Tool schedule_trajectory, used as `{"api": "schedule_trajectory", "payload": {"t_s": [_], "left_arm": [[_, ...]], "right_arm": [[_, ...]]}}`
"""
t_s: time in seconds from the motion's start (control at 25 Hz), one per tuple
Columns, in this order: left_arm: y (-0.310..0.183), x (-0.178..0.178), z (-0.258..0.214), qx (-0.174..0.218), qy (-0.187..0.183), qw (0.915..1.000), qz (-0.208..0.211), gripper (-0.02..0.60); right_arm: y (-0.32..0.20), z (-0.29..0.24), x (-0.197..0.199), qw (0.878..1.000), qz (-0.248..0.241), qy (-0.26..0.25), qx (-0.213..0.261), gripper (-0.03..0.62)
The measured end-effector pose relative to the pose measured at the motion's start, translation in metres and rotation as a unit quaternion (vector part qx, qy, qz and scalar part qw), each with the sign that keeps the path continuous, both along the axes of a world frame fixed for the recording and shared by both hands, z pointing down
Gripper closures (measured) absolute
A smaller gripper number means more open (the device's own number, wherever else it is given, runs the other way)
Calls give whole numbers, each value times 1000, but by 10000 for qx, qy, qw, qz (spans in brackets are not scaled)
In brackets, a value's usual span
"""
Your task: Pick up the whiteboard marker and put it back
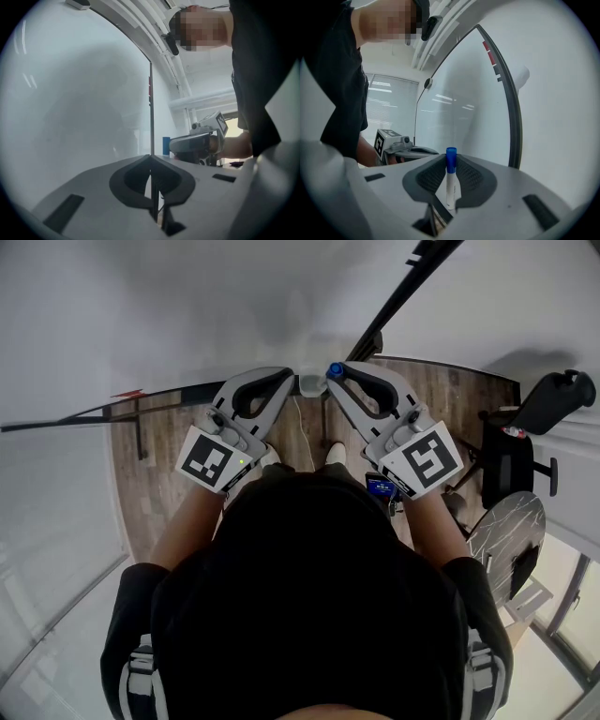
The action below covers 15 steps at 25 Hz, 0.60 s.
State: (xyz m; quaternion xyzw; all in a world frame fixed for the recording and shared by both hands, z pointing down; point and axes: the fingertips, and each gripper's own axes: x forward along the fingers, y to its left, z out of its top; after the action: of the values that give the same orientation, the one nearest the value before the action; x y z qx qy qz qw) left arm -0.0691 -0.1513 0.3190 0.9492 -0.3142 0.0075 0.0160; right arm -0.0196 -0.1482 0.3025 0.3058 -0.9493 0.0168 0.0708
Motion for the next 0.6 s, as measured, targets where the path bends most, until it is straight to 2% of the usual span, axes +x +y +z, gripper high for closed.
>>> {"api": "schedule_trajectory", "payload": {"t_s": [0.6], "left_arm": [[1, -6, -4, 13, 69, 10000, -15, 578]], "right_arm": [[-3, 3, -4, 10000, -22, -32, -24, 530]]}}
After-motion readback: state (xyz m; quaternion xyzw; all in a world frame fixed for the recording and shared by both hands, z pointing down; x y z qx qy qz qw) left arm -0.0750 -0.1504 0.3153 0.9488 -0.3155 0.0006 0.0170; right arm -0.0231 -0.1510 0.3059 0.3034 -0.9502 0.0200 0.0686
